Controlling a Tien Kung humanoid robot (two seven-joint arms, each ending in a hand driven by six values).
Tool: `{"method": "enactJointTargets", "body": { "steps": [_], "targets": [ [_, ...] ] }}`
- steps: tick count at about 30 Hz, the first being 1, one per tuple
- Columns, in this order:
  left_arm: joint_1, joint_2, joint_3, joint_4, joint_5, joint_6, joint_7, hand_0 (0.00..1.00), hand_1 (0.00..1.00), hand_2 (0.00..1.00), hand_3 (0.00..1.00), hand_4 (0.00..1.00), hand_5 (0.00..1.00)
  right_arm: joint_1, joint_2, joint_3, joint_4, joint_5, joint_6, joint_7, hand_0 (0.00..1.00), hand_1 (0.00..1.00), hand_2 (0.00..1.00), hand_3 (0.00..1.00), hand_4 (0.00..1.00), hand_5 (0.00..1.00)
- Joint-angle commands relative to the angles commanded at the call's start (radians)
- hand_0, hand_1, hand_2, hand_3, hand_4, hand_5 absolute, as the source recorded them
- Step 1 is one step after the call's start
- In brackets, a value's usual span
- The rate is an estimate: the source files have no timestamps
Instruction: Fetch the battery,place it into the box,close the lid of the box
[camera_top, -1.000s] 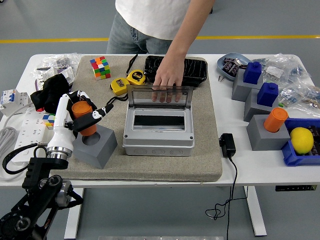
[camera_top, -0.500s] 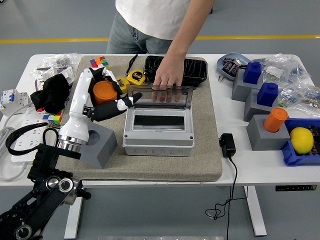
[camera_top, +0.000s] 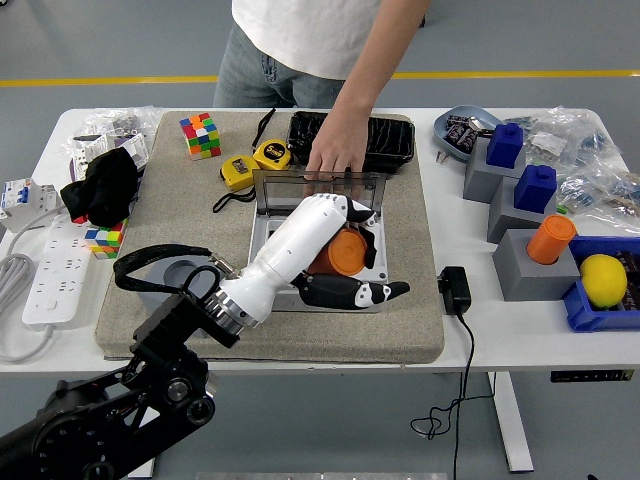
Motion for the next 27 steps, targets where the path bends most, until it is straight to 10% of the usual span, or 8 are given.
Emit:
{"method": "enactJointTargets", "body": {
  "steps": [27],
  "targets": [
    [-0.211,-0.176,0.117,0.479,-0.057,0.068,-0.069,0.020,0.002,0.002,0.002,0.876,0.352,0.009,-0.002,-0.049,-0.002,0.020,0.002,-0.002,0.753,0.699,0.716,0.752,0.998,0.985]
  ]
}}
